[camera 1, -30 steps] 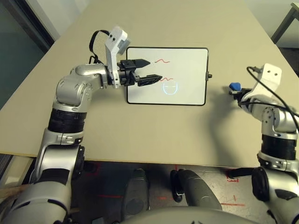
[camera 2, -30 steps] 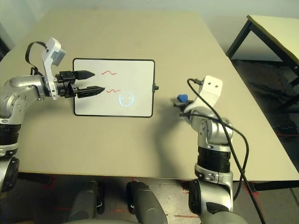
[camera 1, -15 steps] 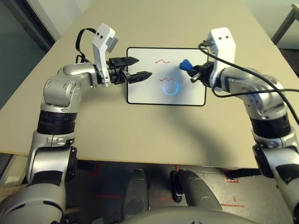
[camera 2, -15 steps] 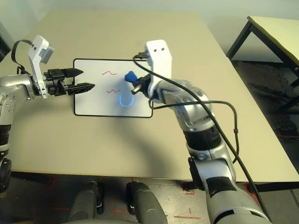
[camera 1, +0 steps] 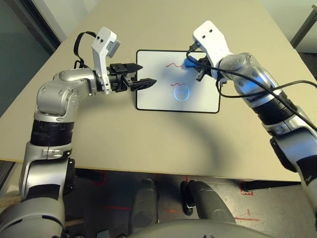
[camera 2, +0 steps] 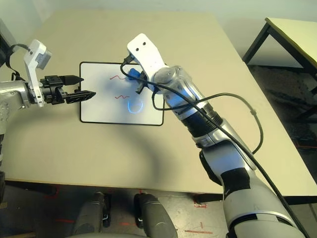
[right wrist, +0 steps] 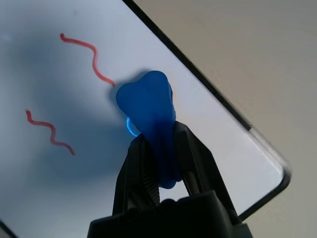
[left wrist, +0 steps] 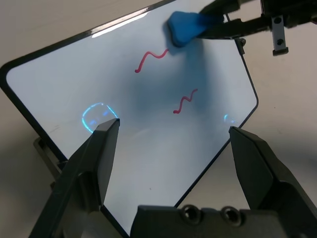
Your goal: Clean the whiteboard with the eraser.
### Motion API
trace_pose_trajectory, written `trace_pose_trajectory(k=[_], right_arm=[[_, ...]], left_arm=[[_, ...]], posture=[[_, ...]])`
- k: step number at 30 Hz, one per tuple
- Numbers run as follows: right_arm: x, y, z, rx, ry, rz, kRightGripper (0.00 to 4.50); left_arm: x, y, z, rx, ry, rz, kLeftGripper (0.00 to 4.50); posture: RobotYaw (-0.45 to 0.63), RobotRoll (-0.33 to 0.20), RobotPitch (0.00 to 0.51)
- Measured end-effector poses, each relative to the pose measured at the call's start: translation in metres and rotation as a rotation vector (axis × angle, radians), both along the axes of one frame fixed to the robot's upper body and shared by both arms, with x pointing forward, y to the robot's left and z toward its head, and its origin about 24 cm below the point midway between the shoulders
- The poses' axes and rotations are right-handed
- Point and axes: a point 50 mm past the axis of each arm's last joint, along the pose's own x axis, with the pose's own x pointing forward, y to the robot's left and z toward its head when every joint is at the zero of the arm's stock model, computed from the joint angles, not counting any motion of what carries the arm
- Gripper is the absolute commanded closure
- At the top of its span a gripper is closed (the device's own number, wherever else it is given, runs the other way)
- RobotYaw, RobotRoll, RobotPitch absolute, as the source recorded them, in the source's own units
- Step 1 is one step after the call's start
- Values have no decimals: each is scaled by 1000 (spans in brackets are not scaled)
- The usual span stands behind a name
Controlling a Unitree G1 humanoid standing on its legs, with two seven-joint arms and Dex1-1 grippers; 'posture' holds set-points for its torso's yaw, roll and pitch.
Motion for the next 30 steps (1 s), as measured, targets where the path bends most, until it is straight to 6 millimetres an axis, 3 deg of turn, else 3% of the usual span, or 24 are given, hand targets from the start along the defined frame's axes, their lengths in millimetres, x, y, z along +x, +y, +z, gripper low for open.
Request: trace_pose_trajectory(k=[12, 30], right_arm=[[-3, 9, -1, -157, 8, 77, 3860], [5, 55, -2, -203, 11, 187, 3863]], left_arm=[[-1, -1, -2, -1, 3, 10, 0], [-5, -12, -2, -29, 13, 0, 0]], posture=[[45, 0, 106], [69, 0, 130]])
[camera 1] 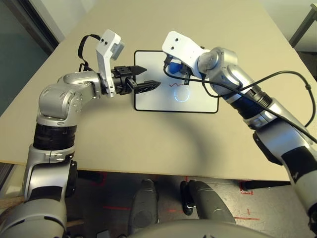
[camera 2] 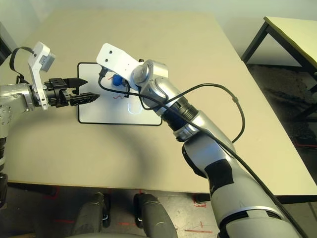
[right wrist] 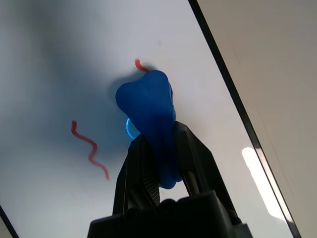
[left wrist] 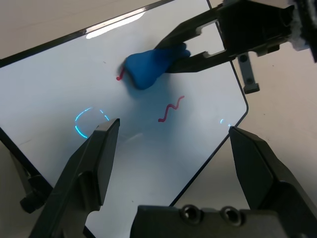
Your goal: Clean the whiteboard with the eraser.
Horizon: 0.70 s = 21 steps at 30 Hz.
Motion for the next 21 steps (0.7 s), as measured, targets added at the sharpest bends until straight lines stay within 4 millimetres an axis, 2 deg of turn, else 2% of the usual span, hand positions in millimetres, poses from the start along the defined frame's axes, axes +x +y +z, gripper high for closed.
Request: trace_pose_trajectory(k=[7, 13, 21], right_arm=[[4, -1, -1, 1, 10, -1, 3863], [7, -30, 0, 3, 8, -64, 3868], [0, -65, 0, -19, 21, -157, 3880]], left_arm=[[-1, 0, -3, -7, 18, 5, 0], [-1, 0, -2, -5, 20, 4, 0], [2, -1, -1, -5, 22, -17, 0]], posture=[[49, 0, 130], [17, 0, 126], [-4, 0, 127]])
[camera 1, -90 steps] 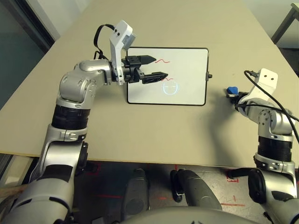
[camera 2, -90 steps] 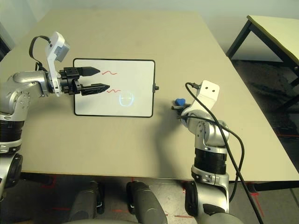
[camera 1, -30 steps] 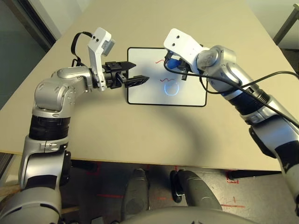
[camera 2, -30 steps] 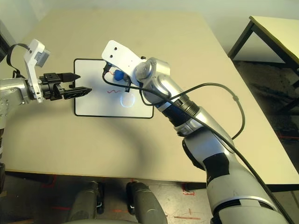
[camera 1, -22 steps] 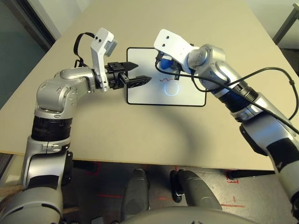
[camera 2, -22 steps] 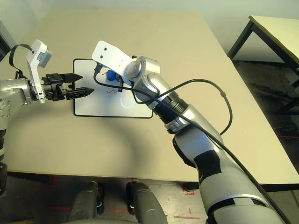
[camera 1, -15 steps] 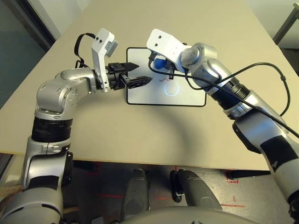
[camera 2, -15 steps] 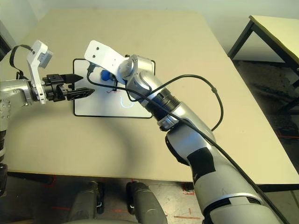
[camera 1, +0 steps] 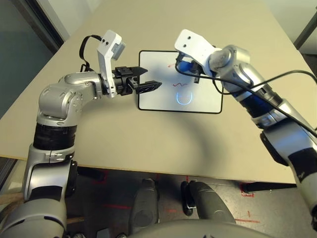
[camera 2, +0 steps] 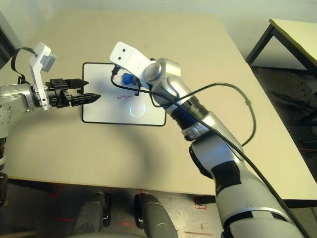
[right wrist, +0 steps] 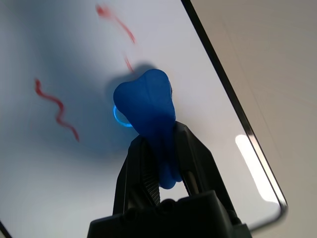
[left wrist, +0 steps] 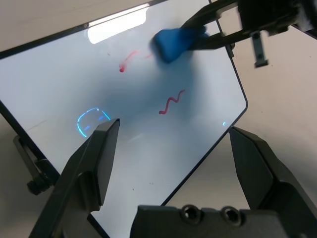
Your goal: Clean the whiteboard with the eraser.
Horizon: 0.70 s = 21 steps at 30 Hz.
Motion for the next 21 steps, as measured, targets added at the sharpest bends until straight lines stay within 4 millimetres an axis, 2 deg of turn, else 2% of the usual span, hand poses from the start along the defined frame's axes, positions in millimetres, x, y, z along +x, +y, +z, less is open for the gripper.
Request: trace_pose_trajectory(k=[4, 9, 21], right_arm=[[-1, -9, 1, -1, 4, -35, 3880], [-1, -6, 1, 6, 7, -38, 3880], [5, 32, 0, 34, 14, 39, 3881]], left_arm=[[1, 0, -2, -1, 7, -6, 0], [1, 0, -3, 2, 11, -8, 0], [-3, 19, -8, 52, 36, 56, 0]], posture=[[-1, 0, 130], [12, 0, 133], [55, 0, 138]])
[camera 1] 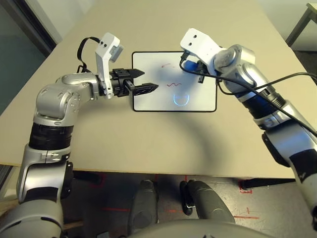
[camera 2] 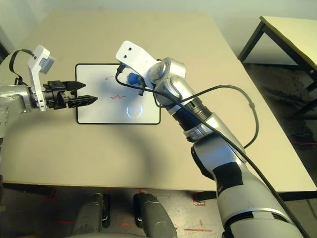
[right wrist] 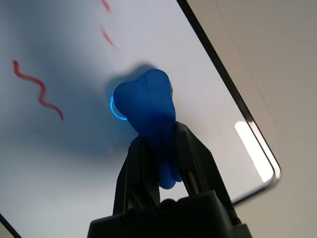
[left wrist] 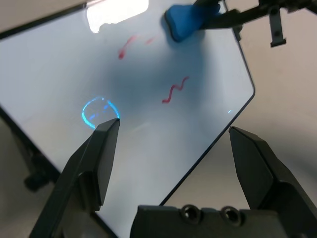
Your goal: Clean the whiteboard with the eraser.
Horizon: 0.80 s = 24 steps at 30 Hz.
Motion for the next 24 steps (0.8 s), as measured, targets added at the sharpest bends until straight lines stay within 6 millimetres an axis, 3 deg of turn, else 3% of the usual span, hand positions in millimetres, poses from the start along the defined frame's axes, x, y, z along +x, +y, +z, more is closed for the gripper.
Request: trace_pose_trajectory(k=[14, 24], right_arm=[[5, 50, 0, -13, -34, 113, 3881], [11, 51, -2, -25, -49, 129, 3881]], left_arm=[[-2, 14, 6, -1, -17, 54, 0], [-2, 15, 5, -4, -10, 64, 0]], posture=[[82, 0, 150], [63, 0, 150]])
